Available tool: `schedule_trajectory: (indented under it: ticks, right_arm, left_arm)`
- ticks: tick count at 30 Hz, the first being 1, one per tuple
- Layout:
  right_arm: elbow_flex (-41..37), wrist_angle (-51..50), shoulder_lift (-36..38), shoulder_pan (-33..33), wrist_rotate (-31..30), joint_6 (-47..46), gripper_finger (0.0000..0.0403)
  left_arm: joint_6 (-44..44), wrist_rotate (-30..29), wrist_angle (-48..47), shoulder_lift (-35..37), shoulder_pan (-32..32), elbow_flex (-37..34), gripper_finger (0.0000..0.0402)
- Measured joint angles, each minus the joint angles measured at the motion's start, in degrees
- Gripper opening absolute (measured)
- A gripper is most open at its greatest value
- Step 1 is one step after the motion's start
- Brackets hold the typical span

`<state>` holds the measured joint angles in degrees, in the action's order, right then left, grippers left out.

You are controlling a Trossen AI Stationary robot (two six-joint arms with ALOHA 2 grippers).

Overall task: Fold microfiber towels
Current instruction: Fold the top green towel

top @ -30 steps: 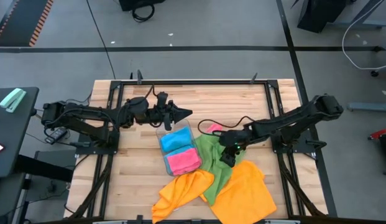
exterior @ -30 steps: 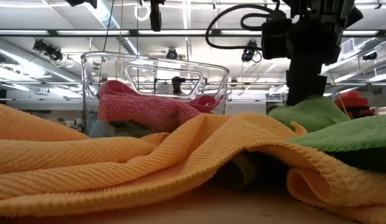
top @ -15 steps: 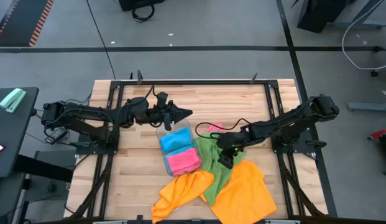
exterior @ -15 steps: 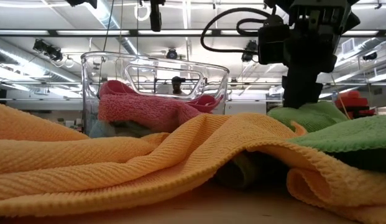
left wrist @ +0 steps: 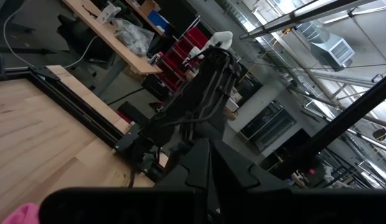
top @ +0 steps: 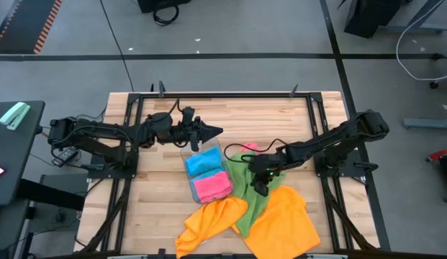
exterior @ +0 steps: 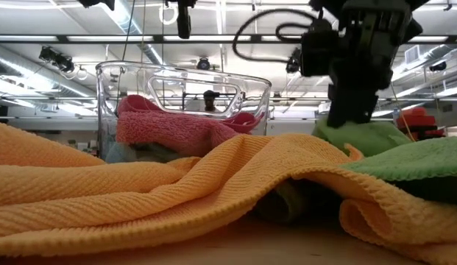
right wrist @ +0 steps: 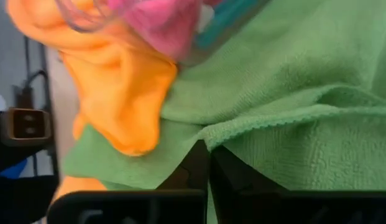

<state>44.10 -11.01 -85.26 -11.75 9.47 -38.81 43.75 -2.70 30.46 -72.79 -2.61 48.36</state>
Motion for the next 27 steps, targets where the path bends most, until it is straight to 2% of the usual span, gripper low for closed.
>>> schedule_trajectory:
  ticks: [6,11,16,20,27]
  right_arm:
    - [0.0,-2.0,7.0,0.9,0.7,-0.5,0.0009]
    - [0.0,-4.1,14.5,3.0,5.1,-2.0,0.0009]
    - [0.8,-7.0,22.6,5.8,6.5,-3.9,0.0009]
    - [6.9,-16.7,25.3,7.9,6.3,-0.9,0.0009]
    - [25.0,-35.9,22.2,10.4,4.7,11.7,0.0008]
  left_arm:
    - [1.0,0.0,-0.2,0.0,0.3,0.0,0.002]
    - [1.1,0.0,0.2,0.0,1.4,0.0,0.0017]
    - [4.5,0.0,0.1,0.0,1.9,0.1,0.0036]
    - [3.5,-0.1,-1.0,0.0,1.8,2.1,0.0051]
    - [0.1,-0.7,-9.4,0.0,-0.2,8.1,0.0064]
